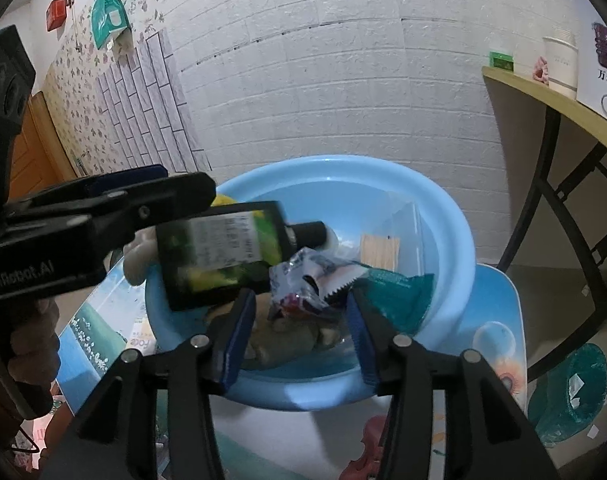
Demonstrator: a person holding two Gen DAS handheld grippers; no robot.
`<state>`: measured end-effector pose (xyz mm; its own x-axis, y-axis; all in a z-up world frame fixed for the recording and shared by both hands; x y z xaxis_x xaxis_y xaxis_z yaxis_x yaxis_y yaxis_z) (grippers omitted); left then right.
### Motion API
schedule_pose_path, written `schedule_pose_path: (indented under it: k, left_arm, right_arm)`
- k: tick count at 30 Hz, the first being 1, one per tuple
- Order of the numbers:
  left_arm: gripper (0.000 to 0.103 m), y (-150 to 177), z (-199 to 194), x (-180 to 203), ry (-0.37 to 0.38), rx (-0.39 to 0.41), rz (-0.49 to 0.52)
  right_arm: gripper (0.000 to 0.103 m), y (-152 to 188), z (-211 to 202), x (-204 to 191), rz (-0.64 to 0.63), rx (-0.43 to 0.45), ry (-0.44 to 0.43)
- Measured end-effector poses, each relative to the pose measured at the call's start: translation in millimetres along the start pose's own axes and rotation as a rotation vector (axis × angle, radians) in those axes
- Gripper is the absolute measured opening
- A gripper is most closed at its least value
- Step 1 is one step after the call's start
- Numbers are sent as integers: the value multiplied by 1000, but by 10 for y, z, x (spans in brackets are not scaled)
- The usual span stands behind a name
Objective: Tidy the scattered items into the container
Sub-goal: 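Carry the bottle and silver packet over the blue basin, then open the left gripper over the basin while the right releases the packet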
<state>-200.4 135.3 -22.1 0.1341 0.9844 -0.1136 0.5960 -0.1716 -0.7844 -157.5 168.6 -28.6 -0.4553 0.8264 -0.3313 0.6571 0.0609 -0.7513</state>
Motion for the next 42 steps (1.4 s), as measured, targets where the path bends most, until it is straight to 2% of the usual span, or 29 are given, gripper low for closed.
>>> schedule_pose_path:
  k: [16,18,23,30,42]
  left_arm:
    - [67,215,-156,-228,-25,-35,-45]
    - [72,260,-182,-280,-31,-43,-55]
    - [74,378,-263,-409,-43,-56,-77]
    - [84,545,-411,-611,-74,-59,-104]
    - [84,1122,-537,-979,-134,-133,-141]
  right_arm:
    - [49,11,-217,-74,-5,26,26]
    - [49,14,-249,-84,-8,29,33]
    - [49,52,-322,-120,-4,32,51]
    - [49,112,-460,-160,12,43,74]
    - [49,349,-579,-319,19,30,75]
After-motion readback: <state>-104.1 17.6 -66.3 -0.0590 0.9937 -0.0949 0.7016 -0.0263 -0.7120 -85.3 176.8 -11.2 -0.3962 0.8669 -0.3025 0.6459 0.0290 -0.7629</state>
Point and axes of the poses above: each gripper's, at about its wrist camera, not at the fingertips, and z roughly the way its jaws point, x to its right, y to its underside, the point moved 8 cm from there along z, roughly the way its jaws point, and after that the axes turned 14 degrees about -y, right-handed, at the moved point
